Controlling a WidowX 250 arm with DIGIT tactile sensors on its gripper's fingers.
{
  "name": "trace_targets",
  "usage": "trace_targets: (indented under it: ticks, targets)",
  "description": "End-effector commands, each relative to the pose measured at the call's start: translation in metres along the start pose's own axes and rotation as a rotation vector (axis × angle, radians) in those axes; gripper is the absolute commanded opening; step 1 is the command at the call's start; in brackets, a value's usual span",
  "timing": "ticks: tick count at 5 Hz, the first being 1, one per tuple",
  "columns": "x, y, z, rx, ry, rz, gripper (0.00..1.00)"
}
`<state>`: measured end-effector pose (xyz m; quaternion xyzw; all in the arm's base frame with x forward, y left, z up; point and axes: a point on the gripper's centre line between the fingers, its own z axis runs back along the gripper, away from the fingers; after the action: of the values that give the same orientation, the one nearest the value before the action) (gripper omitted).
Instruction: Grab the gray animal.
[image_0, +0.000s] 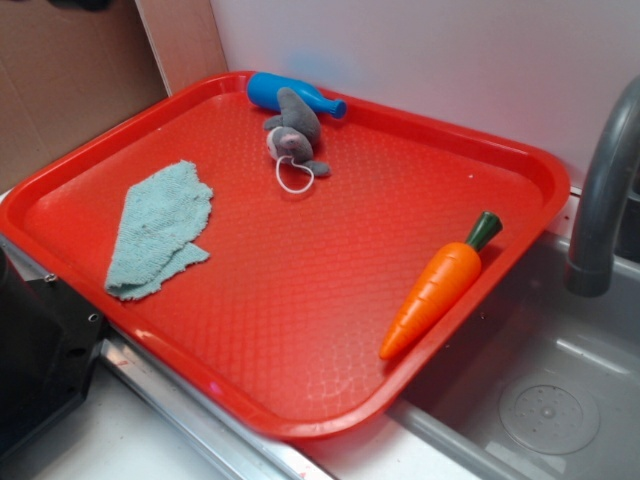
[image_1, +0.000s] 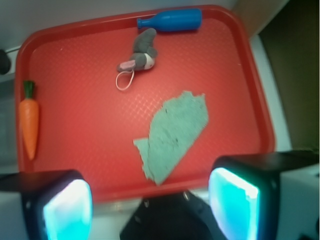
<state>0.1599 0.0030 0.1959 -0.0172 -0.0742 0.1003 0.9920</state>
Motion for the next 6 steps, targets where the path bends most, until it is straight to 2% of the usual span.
trace_targets:
  ticks: [1,2,3,4,5,6]
  targets:
    - [0.063,0.016,-0.043,-0.020,-0.114,0.073,1.00]
    - [0.087,0.014,-0.069,-0.056,-0.151,0.089,1.00]
    - [0.100,-0.002,-0.093,-0.123,-0.166,-0.002,1.00]
    - [0.109,-0.007,-0.111,-0.081,-0.155,0.012,1.00]
    - [0.113,-0.012,-0.141,-0.023,-0.104,-0.017,1.00]
    - [0.117,-0.022,-0.162,-0.016,-0.069,-0.058,1.00]
